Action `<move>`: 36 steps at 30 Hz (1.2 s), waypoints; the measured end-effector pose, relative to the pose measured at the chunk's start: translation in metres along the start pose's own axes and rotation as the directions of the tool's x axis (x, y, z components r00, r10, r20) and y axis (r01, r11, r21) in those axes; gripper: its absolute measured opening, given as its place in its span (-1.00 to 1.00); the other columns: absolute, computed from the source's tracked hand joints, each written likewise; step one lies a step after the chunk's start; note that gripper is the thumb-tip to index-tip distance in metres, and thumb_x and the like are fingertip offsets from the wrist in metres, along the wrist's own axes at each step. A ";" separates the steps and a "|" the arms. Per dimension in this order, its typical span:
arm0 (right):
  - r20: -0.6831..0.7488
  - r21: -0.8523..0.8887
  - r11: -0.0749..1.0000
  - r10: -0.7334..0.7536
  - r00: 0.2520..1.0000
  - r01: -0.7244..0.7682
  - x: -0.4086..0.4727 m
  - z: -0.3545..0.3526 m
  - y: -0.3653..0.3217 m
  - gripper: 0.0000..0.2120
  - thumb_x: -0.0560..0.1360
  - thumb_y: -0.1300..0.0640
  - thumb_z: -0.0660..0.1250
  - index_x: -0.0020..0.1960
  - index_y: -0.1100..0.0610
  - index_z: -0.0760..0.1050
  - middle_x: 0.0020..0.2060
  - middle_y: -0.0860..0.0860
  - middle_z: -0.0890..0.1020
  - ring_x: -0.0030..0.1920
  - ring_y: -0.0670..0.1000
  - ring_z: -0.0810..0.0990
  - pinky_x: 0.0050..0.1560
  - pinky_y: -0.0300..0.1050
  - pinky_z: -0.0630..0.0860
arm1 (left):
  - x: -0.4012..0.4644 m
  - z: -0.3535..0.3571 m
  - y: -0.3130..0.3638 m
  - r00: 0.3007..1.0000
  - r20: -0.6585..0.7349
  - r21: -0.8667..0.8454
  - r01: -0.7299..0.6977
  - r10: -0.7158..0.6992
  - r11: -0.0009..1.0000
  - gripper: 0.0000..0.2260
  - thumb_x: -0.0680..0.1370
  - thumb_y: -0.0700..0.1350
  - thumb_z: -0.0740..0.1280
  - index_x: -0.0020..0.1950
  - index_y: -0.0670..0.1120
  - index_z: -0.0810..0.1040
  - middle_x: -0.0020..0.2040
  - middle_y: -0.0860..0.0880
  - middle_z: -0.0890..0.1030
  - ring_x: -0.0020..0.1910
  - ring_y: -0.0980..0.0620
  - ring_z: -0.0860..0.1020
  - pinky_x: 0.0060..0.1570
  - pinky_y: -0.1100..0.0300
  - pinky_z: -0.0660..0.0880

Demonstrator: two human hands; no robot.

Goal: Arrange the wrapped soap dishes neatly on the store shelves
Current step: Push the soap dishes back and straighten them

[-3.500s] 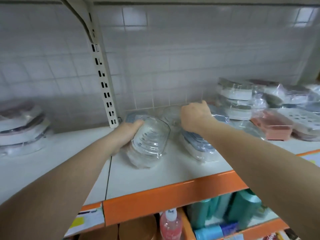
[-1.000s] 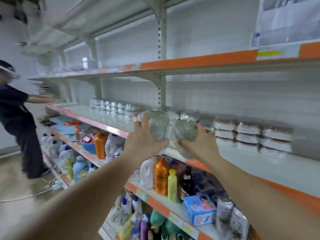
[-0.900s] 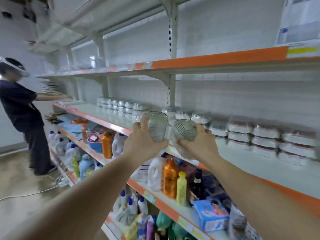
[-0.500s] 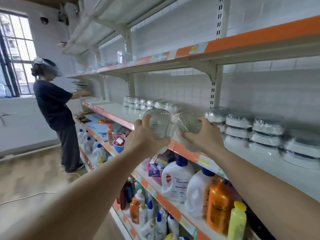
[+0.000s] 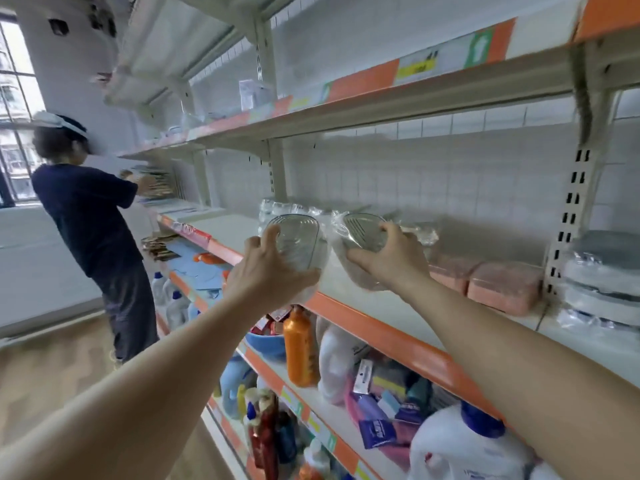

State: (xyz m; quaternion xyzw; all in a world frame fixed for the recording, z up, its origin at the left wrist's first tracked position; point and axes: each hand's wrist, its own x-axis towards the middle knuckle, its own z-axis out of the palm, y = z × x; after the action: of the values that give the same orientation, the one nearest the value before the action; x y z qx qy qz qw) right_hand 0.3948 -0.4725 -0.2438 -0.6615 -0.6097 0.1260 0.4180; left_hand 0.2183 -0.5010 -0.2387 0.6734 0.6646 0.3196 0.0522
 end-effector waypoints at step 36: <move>-0.266 -0.431 0.877 0.104 0.958 -0.215 0.445 0.327 -0.137 -0.49 0.45 -0.27 0.20 0.27 0.02 0.40 0.22 0.06 0.40 0.28 0.13 0.32 0.22 0.02 0.33 | 0.606 0.096 -0.227 0.938 0.055 -0.070 -0.340 0.344 0.938 -0.37 0.44 0.21 0.25 0.43 -0.06 0.27 0.33 -0.10 0.28 0.28 -0.16 0.32 0.17 0.03 0.35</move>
State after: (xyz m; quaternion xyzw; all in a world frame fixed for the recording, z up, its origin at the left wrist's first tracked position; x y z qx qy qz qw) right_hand 0.1775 0.0511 -0.1968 -0.7993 -0.5115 -0.0651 0.3087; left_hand 0.0172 0.1211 -0.2085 0.7869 0.5257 0.3208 0.0378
